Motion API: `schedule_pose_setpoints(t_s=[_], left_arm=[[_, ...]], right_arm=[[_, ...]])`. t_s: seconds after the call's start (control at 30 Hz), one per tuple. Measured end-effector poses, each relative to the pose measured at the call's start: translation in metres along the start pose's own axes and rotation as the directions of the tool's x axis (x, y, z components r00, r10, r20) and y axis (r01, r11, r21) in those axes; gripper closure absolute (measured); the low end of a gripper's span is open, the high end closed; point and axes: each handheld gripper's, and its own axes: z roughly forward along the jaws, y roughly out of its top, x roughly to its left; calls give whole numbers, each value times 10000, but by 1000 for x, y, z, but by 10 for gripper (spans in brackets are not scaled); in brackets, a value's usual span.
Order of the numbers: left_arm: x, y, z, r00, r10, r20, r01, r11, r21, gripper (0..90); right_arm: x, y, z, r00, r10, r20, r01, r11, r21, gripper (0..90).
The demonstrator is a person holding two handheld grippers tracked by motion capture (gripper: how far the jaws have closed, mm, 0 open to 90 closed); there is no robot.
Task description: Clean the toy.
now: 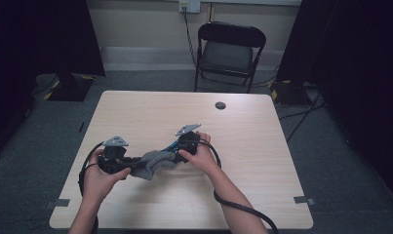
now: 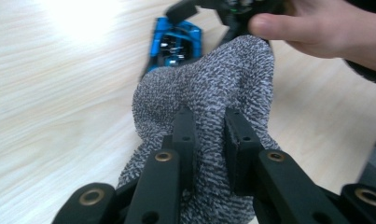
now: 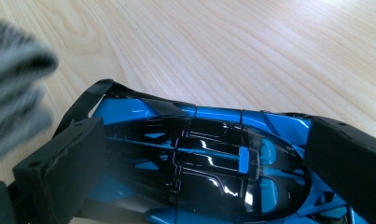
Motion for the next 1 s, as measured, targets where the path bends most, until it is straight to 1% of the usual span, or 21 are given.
schedule_pose_setpoints(t_s=[0.1, 0.17, 0.23, 0.27, 0.3, 0.33, 0.4, 0.43, 0.47, 0.57, 0.6, 0.63, 0.67, 0.7, 0.73, 0.77, 0.83, 0.9, 0.97, 1.0], left_arm=[[8, -4, 0, 9991, -210, -360, 207, 9997, -95, 767], [15, -7, 0, 9970, -512, -585, 497, 9984, -262, 766], [20, -11, 1, 9937, -643, -922, 615, 9976, -326, 767], [23, -13, 4, 9895, -729, -1245, 687, 9969, -380, 767], [26, -14, 5, 9872, -714, -1429, 677, 9972, -305, 766], [28, -16, 8, 9828, -861, -1633, 814, 9961, -349, 767], [34, -19, 12, 9755, -1094, -1911, 1013, 9935, -518, 766], [37, -21, 16, 9679, -1221, -2196, 1111, 9919, -618, 766], [40, -22, 19, 9641, -1227, -2356, 1129, 9921, -546, 766], [41, -24, 31, 9570, -1083, -2689, 1031, 9941, -334, 763], [40, -23, 35, 9581, -1010, -2681, 986, 9949, -224, 763], [38, -23, 41, 9606, -875, -2640, 904, 9959, -10, 763], [37, -22, 45, 9610, -810, -2645, 863, 9962, 83, 762], [35, -22, 50, 9635, -719, -2579, 798, 9966, 201, 760], [32, -21, 55, 9637, -678, -2581, 784, 9964, 310, 760], [31, -21, 60, 9658, -615, -2517, 764, 9958, 497, 760], [28, -21, 67, 9693, -552, -2395, 746, 9946, 724, 760], [26, -21, 70, 9729, -468, -2264, 694, 9933, 926, 761], [25, -22, 72, 9770, -598, -2047, 817, 9916, 1005, 761], [24, -22, 73, 9775, -574, -2029, 799, 9913, 1047, 762]], right_arm=[[0, 0, 0, 10000, -6, -1, 6, 10000, -7, 0], [0, 0, 0, 10000, -3, 0, 3, 10000, -7, 0], [0, 0, 0, 10000, -4, -8, 4, 10000, -5, 0], [0, 0, 0, 10000, -20, -10, 20, 10000, 6, 0], [0, 0, 0, 10000, -11, -17, 11, 10000, 15, 0], [0, 0, 0, 10000, -23, -15, 23, 10000, 19, 0], [0, 0, 0, 10000, -28, -17, 28, 10000, 8, 0], [0, 0, 0, 10000, -27, -12, 27, 10000, 1, 0], [0, 0, 0, 10000, -28, -16, 28, 10000, -4, 0], [0, 0, 0, 10000, -24, -19, 24, 10000, 6, 0], [0, 0, 0, 10000, -33, -28, 33, 10000, 4, 0], [0, 0, 0, 10000, -37, -28, 37, 10000, 12, 0], [0, 0, 0, 10000, -35, -30, 35, 10000, 13, 0], [0, 0, 0, 10000, -32, -30, 32, 10000, 9, 0], [0, 0, 0, 10000, -34, -28, 34, 10000, 9, 0], [0, 0, 0, 10000, -39, -28, 39, 10000, 2, 0], [0, 0, 0, 10000, -24, -29, 24, 10000, 13, 0], [0, 0, 0, 10000, -26, -27, 26, 10000, 26, 0], [0, 0, 0, 10000, -29, -30, 29, 10000, 19, 0], [0, 0, 0, 10000, -28, -33, 29, 10000, 24, 0]])
